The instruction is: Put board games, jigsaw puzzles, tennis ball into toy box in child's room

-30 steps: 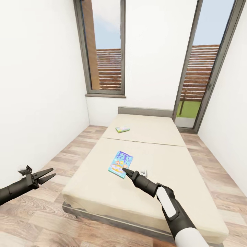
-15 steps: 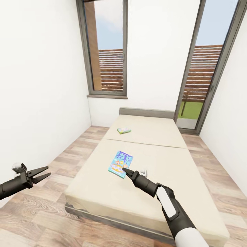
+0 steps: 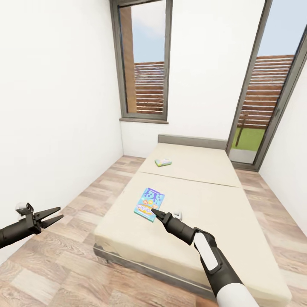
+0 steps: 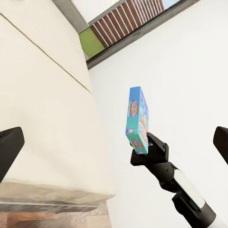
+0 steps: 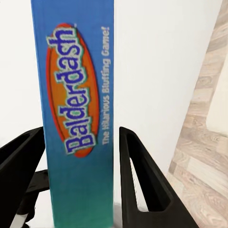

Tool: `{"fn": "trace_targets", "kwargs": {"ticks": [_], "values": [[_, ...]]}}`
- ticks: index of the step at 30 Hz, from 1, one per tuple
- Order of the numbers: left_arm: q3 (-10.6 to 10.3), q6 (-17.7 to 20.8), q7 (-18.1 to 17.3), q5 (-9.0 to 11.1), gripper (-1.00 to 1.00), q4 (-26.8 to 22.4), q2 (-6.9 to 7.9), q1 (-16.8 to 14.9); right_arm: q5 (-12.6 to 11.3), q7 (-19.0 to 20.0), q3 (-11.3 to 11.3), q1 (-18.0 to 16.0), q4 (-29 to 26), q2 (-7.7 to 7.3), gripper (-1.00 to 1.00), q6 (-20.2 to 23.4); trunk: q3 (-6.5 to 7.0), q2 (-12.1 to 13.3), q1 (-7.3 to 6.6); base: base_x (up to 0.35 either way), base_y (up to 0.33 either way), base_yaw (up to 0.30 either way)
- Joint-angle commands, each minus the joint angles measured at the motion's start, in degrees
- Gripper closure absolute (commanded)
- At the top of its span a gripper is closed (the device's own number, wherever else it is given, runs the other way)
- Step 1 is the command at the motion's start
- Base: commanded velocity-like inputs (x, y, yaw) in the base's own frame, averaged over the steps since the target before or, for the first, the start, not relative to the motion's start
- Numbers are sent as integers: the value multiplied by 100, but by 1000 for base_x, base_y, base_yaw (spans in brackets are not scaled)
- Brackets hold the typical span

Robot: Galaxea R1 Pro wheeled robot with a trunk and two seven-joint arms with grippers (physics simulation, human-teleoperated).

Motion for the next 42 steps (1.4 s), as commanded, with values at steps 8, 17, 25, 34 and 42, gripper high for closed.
{"fn": "trace_targets", "kwargs": {"ticks": [8,17,25,34,42], "values": [[-8,56,-28,-12,-100,0,0,-4,-34,-13,-4,-3,-3,11,100,39,118,319,-177,-2,0,276],[-15,61,-28,-13,-100,0,0,-4,-64,-489,3,-3,-3,11,100,-191,256,680,-374,0,0,278],[-19,49,-28,-13,-100,0,0,-4,-65,-527,5,-3,-3,11,100,-207,377,1001,-550,0,0,278],[-19,49,-28,-13,-100,-12,0,-4,-58,-530,5,-3,-3,11,100,-207,511,1362,-748,0,0,278],[-19,34,-28,-13,-100,-17,0,-4,-56,-528,6,-3,-3,11,100,-201,625,1683,-924,0,0,278]]}}
